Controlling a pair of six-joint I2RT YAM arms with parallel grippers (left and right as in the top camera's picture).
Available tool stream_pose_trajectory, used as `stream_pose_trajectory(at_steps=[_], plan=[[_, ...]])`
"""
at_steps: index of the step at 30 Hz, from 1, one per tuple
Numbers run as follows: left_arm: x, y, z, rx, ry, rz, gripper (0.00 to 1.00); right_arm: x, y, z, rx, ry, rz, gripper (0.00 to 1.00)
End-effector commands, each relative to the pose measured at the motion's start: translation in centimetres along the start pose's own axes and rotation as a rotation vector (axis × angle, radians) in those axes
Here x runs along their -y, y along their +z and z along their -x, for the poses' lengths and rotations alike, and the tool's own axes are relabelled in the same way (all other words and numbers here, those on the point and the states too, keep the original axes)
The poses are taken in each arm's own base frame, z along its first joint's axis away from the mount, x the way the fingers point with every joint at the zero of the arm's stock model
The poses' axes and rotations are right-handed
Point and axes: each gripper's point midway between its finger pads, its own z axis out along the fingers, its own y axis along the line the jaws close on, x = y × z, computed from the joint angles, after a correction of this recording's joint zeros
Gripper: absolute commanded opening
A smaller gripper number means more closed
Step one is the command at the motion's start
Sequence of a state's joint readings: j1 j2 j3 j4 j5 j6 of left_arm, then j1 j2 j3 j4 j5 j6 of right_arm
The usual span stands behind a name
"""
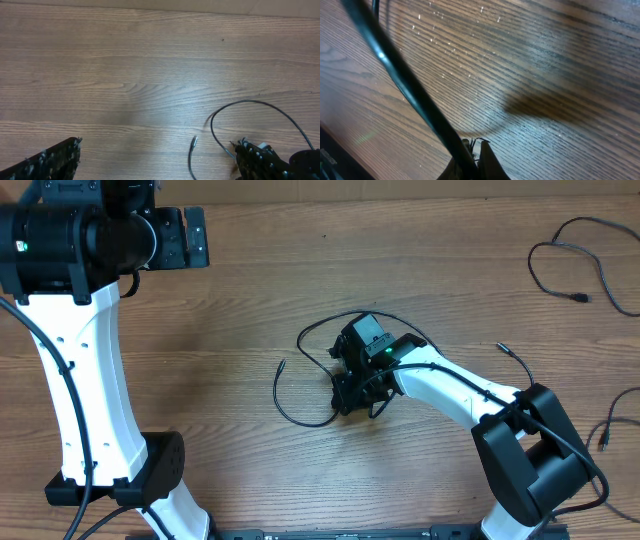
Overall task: Untangle cables
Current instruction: 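Reach the right gripper to the center cable and grasp it, then lift the center cable and carry it to the upper right with the right gripper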
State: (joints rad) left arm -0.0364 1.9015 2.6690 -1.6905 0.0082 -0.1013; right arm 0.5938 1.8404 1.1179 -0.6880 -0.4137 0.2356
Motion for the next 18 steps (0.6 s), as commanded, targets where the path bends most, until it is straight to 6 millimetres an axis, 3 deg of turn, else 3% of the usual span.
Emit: stream_pose_trajectory(at_steps=[1,5,8,12,18], plan=[[0.1,0.4,0.0,-0.011,0.007,-0.013,1.0,-0.5,-0.7,1.4,0.035,-0.01,0.015,0.04],[0.1,0.4,-0.1,-0.012,0.007,-0.015,0.99,-1.6,-4.1,5.9,0.154,-0.024,0.039,0.04],[0.2,0.4,-0.1,-0.012,0.009,-0.017,1.0,-2.6,-8.6,9.8,0.264,-0.062,0.051,0.04],[0.2,0.4,-0.1,-0.012,0.009,-0.016,0.99,-3.8,-16.5,14.6,0.434,-0.117,0.017,0.04],[0.2,0.4,-0.1,-0.012,0.009,-0.016,0.99,-3.3,-27.8,19.0,0.72,-0.11,-0.214,0.04]])
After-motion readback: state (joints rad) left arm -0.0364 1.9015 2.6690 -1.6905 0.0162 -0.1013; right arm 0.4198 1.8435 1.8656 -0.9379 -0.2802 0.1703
